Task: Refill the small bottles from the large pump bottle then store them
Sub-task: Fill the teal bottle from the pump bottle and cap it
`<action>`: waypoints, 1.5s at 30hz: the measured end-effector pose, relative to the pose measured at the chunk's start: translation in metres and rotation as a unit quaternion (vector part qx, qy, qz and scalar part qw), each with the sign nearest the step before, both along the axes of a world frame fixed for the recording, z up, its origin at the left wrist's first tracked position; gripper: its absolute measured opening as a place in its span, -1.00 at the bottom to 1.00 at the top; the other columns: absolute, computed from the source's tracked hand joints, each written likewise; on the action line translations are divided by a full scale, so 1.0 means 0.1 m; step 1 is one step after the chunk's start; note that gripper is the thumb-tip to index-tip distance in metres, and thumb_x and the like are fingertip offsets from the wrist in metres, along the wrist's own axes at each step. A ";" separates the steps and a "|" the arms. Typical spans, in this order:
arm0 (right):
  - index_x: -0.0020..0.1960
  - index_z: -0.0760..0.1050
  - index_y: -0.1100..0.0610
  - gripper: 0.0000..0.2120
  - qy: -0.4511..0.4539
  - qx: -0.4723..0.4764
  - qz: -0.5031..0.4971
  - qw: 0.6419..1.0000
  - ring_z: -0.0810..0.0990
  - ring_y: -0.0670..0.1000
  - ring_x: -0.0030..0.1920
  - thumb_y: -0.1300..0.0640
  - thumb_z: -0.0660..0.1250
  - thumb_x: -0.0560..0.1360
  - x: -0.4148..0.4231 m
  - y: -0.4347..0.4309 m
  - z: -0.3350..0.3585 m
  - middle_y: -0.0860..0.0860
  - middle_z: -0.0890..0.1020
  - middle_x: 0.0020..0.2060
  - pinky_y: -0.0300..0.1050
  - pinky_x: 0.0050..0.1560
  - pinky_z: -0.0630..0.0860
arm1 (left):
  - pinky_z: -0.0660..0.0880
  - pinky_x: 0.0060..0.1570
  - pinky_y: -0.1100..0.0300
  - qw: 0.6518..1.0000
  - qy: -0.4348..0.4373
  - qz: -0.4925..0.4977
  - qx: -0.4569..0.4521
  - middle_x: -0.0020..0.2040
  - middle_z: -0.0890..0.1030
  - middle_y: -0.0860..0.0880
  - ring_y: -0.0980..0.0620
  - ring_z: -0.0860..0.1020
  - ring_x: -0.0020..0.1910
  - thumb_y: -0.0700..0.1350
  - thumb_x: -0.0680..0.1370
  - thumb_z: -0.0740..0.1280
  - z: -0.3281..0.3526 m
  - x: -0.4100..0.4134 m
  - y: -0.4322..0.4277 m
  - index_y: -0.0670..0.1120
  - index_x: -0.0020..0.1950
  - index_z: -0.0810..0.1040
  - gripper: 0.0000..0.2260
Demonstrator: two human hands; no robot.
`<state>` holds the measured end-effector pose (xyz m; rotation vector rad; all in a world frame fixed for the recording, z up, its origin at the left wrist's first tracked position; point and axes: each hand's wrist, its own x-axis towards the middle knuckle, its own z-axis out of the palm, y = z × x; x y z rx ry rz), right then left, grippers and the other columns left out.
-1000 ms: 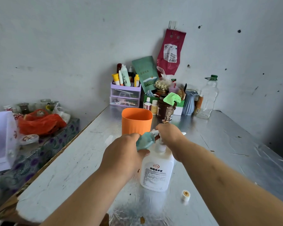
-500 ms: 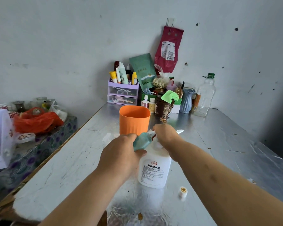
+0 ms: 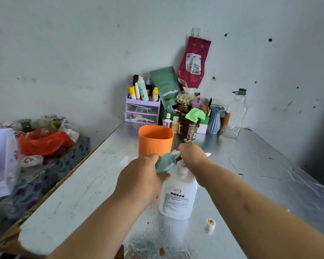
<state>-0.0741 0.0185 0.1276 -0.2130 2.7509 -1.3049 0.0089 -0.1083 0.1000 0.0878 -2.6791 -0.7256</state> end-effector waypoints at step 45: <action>-0.21 0.51 0.02 -0.52 -0.039 -0.175 -0.048 0.983 0.59 0.09 -0.04 -0.36 0.09 0.39 0.16 0.01 -0.36 0.05 0.62 -0.15 -0.02 0.13 0.50 | 0.55 -0.02 0.06 1.000 -0.017 0.007 0.000 0.05 0.59 0.08 0.02 0.57 -0.03 0.17 0.51 0.37 -0.11 0.01 0.04 0.06 0.08 0.48 -0.74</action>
